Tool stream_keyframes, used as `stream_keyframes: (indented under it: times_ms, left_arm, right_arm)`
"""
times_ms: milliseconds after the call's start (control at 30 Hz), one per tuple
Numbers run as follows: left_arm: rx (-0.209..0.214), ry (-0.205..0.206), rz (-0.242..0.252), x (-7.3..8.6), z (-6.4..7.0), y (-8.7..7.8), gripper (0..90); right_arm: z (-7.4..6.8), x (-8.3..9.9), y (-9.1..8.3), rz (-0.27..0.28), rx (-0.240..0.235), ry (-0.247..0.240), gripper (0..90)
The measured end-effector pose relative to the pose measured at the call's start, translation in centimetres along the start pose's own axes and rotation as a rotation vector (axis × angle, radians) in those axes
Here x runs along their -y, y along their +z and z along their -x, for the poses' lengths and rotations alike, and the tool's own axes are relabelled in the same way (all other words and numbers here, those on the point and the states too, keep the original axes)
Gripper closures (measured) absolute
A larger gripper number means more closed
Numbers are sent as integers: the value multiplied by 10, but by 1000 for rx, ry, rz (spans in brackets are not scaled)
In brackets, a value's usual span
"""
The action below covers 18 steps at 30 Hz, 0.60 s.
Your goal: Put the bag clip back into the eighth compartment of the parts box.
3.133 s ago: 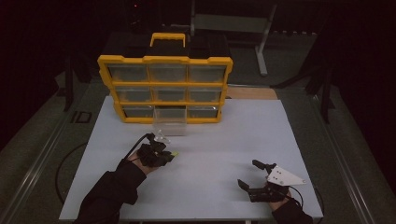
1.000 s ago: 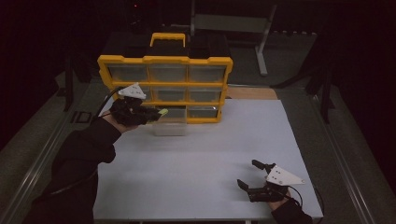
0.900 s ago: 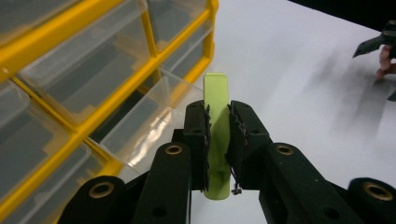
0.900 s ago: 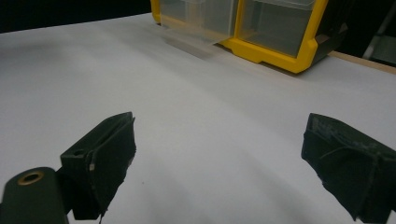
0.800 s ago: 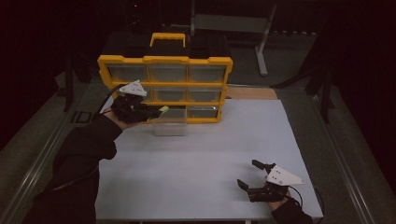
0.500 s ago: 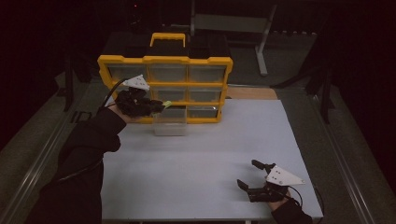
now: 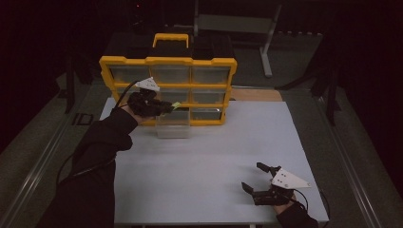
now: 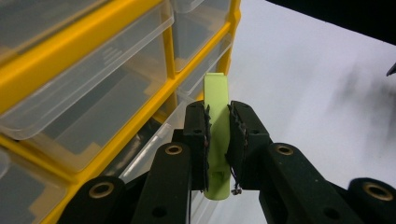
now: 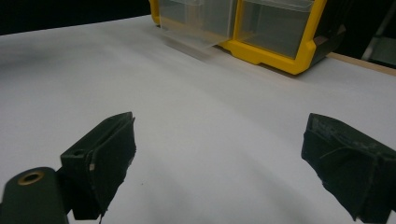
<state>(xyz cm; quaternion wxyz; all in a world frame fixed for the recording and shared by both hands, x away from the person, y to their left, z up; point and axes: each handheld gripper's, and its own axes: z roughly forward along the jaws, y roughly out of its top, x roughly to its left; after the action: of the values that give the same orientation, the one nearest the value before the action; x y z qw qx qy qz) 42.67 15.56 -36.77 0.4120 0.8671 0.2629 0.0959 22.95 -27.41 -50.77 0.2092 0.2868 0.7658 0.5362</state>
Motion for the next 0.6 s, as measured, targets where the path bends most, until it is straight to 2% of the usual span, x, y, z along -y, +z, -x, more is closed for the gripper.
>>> stream_keyframes:
  times_ms: [200,367,400,600]
  left_arm:
    - [-2,-25,-21,5,-6,14,790]
    - [-5,-28,-29,7,-8,20,790]
    - [-7,-18,-41,9,-8,24,790]
    - [-16,-32,-74,14,-11,34,790]
  right_arm:
    - [1,0,-1,2,1,1,96]
    - [1,0,-1,2,1,-1,96]
    - [1,0,-1,2,0,0,96]
    - [1,0,-1,3,2,2,96]
